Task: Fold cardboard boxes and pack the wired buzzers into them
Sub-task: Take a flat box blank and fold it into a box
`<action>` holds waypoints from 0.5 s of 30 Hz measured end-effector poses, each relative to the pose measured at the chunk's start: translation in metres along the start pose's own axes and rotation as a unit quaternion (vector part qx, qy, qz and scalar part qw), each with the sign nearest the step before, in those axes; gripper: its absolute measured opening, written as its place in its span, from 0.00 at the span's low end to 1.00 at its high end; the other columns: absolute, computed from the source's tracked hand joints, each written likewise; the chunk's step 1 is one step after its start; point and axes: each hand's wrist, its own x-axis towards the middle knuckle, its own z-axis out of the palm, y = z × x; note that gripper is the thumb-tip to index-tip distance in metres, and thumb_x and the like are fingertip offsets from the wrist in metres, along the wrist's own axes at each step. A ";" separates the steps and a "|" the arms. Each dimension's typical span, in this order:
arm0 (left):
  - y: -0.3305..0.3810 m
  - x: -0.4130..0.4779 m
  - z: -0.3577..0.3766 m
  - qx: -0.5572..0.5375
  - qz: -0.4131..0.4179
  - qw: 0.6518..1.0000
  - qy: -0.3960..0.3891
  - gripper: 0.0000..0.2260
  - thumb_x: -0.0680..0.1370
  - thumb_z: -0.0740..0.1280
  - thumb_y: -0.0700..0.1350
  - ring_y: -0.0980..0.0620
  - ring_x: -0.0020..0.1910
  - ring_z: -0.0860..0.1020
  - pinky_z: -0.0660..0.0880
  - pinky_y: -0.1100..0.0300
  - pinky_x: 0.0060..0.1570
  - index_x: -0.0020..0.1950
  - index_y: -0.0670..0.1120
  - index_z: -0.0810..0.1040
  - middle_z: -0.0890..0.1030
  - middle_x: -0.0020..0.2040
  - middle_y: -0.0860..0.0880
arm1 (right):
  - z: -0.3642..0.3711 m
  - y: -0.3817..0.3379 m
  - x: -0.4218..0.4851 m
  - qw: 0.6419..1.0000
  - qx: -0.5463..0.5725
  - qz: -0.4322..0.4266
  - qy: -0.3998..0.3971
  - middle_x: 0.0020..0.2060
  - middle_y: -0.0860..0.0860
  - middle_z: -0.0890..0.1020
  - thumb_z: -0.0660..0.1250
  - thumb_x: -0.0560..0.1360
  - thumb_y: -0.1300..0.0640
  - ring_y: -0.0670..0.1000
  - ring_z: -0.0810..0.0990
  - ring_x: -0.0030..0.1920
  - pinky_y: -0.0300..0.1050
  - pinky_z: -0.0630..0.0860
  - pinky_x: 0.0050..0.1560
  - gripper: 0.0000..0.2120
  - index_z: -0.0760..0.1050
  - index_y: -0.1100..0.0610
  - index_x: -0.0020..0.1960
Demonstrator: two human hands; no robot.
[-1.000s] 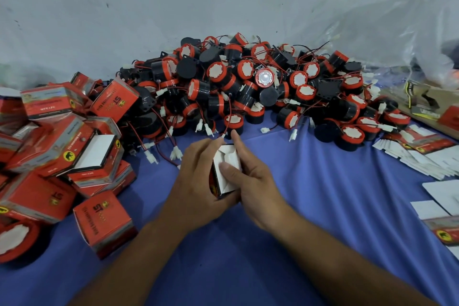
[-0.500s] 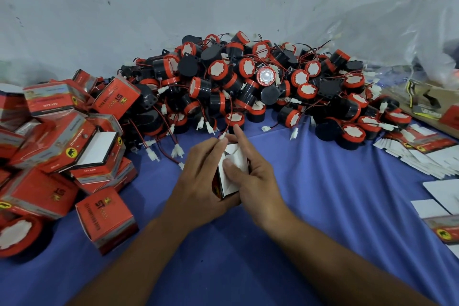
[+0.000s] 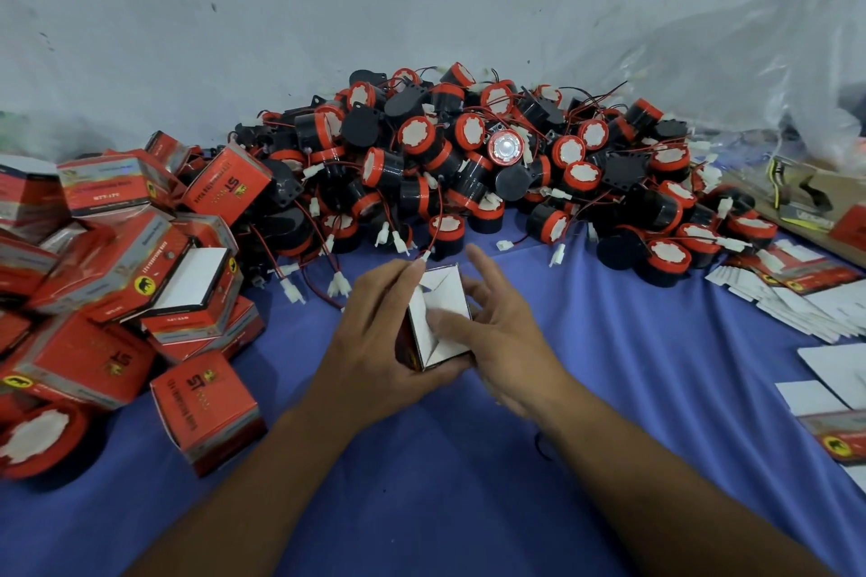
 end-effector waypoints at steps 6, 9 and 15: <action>0.001 -0.001 -0.004 -0.019 -0.024 0.999 -0.024 0.39 0.75 0.68 0.66 0.44 0.64 0.73 0.73 0.55 0.64 0.72 0.38 0.65 0.73 0.63 0.37 | -0.003 -0.009 -0.002 0.989 0.087 0.077 -0.092 0.55 0.58 0.84 0.73 0.72 0.58 0.56 0.84 0.54 0.47 0.82 0.51 0.27 0.72 0.60 0.69; 0.003 -0.001 -0.003 -0.038 -0.030 0.998 -0.030 0.40 0.73 0.69 0.66 0.46 0.65 0.72 0.70 0.59 0.67 0.73 0.40 0.63 0.69 0.66 0.42 | -0.005 -0.010 -0.002 0.986 0.092 0.084 -0.112 0.55 0.58 0.83 0.73 0.73 0.59 0.57 0.83 0.54 0.48 0.82 0.52 0.21 0.76 0.61 0.65; -0.002 -0.005 -0.001 -0.076 -0.050 0.992 -0.088 0.39 0.74 0.69 0.63 0.52 0.73 0.64 0.61 0.62 0.72 0.76 0.43 0.60 0.63 0.72 0.46 | -0.007 -0.010 -0.003 0.976 -0.186 -0.094 -0.068 0.55 0.45 0.83 0.77 0.71 0.56 0.47 0.81 0.57 0.43 0.79 0.54 0.24 0.74 0.48 0.64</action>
